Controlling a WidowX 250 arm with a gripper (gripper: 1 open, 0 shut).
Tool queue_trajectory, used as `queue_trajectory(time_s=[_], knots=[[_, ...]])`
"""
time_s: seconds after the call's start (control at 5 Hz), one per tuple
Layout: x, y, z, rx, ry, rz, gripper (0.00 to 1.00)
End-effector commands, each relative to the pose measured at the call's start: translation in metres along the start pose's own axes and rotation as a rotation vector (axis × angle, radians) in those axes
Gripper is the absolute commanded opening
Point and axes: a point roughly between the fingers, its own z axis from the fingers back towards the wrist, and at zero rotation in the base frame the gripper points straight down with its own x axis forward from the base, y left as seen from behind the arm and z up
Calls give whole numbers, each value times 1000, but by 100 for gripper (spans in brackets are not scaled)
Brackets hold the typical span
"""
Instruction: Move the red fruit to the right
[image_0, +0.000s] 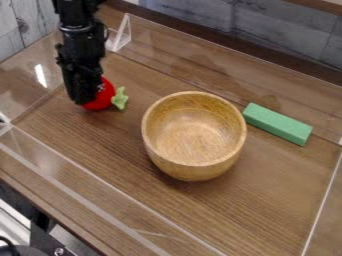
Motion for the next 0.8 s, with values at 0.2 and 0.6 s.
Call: queue_trajectory(time_s=[0.2, 0.6], knots=[[21, -26, 61, 87, -110, -79, 0], [39, -96, 65, 64, -130, -97, 0]])
